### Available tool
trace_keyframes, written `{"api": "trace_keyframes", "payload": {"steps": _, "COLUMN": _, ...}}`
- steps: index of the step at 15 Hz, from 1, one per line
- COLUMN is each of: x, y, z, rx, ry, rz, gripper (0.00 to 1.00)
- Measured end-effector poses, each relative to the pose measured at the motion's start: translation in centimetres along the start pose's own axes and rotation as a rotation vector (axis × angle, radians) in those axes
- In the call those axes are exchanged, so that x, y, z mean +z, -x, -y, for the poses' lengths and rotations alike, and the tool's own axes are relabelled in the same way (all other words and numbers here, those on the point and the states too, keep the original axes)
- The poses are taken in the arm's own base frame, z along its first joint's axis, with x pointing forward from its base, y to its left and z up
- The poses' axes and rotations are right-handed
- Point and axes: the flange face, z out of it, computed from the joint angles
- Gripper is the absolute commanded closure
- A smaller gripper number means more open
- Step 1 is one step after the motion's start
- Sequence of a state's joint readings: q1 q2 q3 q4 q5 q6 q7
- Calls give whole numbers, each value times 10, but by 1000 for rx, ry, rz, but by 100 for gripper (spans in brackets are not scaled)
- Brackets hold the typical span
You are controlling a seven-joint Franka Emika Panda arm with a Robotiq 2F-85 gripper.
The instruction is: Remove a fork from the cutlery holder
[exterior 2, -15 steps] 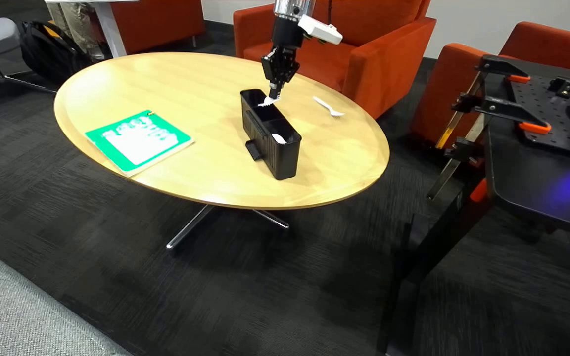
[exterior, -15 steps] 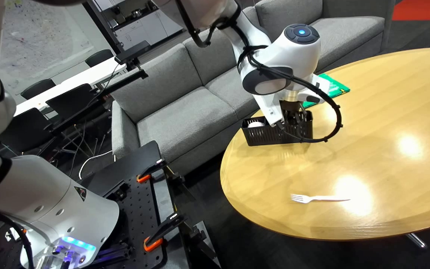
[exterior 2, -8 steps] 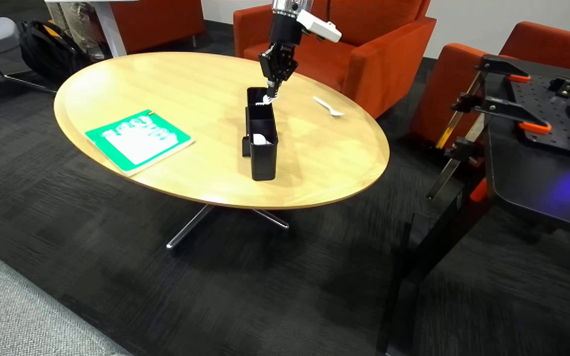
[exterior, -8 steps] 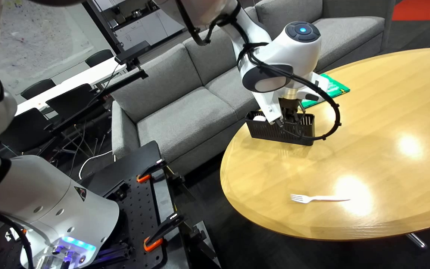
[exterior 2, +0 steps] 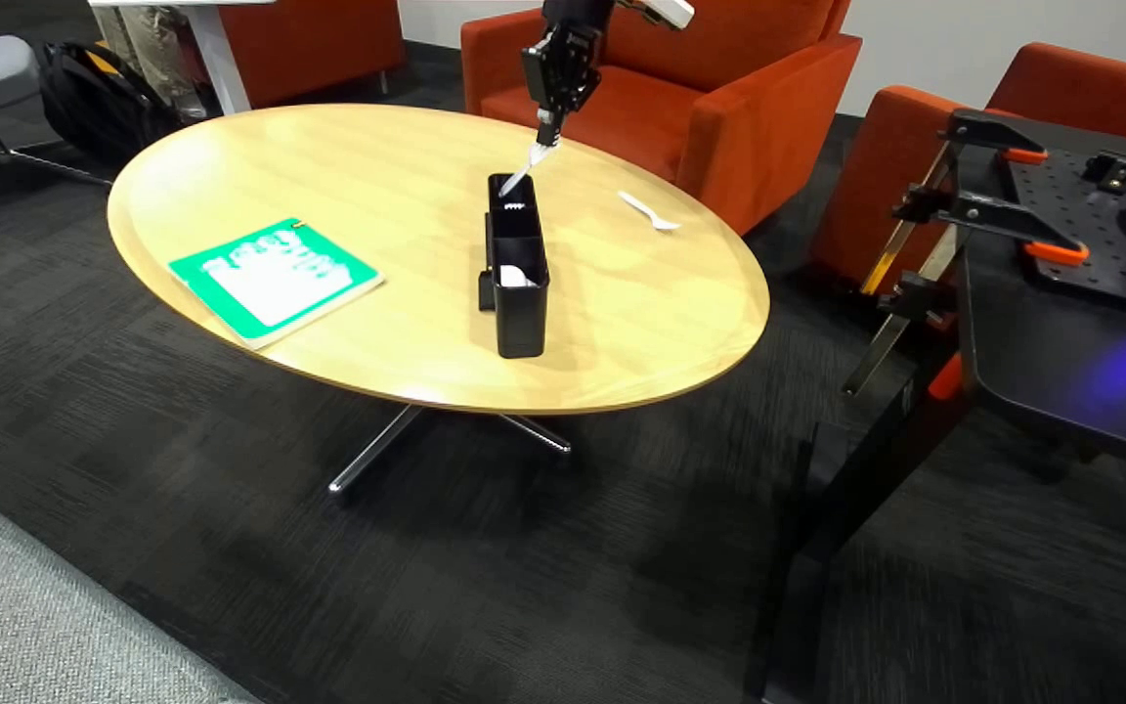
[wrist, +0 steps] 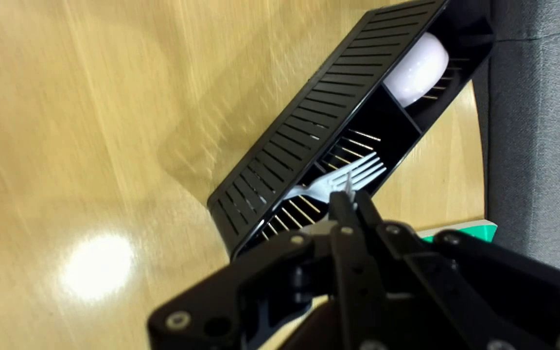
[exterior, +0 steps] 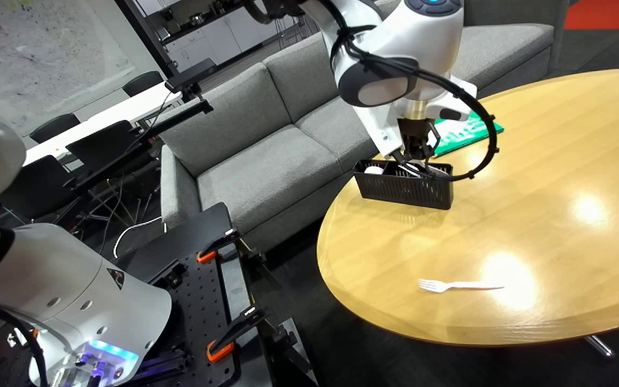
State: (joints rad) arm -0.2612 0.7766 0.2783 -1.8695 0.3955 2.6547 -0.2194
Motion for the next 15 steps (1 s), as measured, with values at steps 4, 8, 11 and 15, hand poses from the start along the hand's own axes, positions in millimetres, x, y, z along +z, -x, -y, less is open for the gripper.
{"api": "trace_keyframes", "payload": {"steps": 4, "x": -50, "y": 17, "z": 8, "rx": -4, "ry": 22, "rz": -29, "gripper": 99}}
{"api": "trace_keyframes", "payload": {"steps": 8, "x": -87, "y": 35, "z": -6, "rx": 43, "ry": 86, "rz": -68, "gripper": 99}}
{"api": "trace_keyframes", "payload": {"steps": 11, "x": -90, "y": 39, "z": -29, "rx": 108, "ry": 182, "rz": -114, "gripper": 99}}
{"api": "trace_keyframes", "payload": {"steps": 15, "x": -65, "y": 40, "z": -57, "rx": 150, "ry": 333, "rz": -185, "gripper": 99}}
